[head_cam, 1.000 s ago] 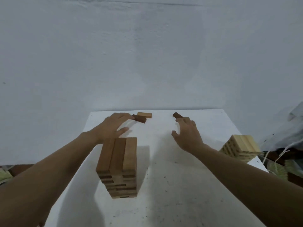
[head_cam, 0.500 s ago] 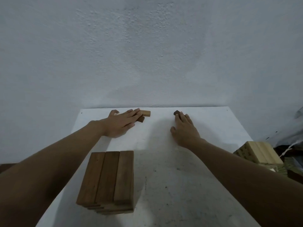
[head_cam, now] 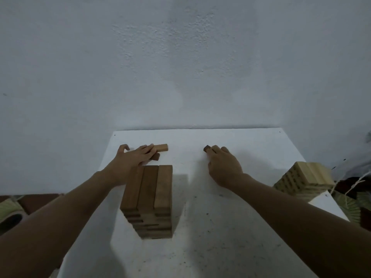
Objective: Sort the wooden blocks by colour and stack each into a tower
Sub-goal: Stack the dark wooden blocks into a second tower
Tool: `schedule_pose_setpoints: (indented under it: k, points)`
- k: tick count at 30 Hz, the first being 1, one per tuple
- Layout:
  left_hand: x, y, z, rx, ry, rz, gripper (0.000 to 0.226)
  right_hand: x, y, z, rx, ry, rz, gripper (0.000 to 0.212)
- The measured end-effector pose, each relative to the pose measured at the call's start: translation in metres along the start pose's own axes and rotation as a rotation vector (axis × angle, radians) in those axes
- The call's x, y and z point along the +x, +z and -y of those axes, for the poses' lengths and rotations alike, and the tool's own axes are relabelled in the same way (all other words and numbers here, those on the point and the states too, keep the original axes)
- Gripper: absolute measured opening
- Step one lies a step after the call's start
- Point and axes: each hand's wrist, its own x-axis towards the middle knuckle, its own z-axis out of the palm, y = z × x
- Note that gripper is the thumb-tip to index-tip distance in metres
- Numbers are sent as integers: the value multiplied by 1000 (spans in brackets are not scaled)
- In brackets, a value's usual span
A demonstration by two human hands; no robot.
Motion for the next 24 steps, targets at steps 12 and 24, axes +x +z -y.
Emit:
schedule_pose_setpoints:
  k: [12, 24]
  points:
    - [-131, -6, -98, -5, -158, -509, 30, -82, 5, 24, 59, -144, -70, 50]
    - [-231, 44, -150, 92, -502, -381, 49, -171, 14, 28, 325, -241, -228, 11]
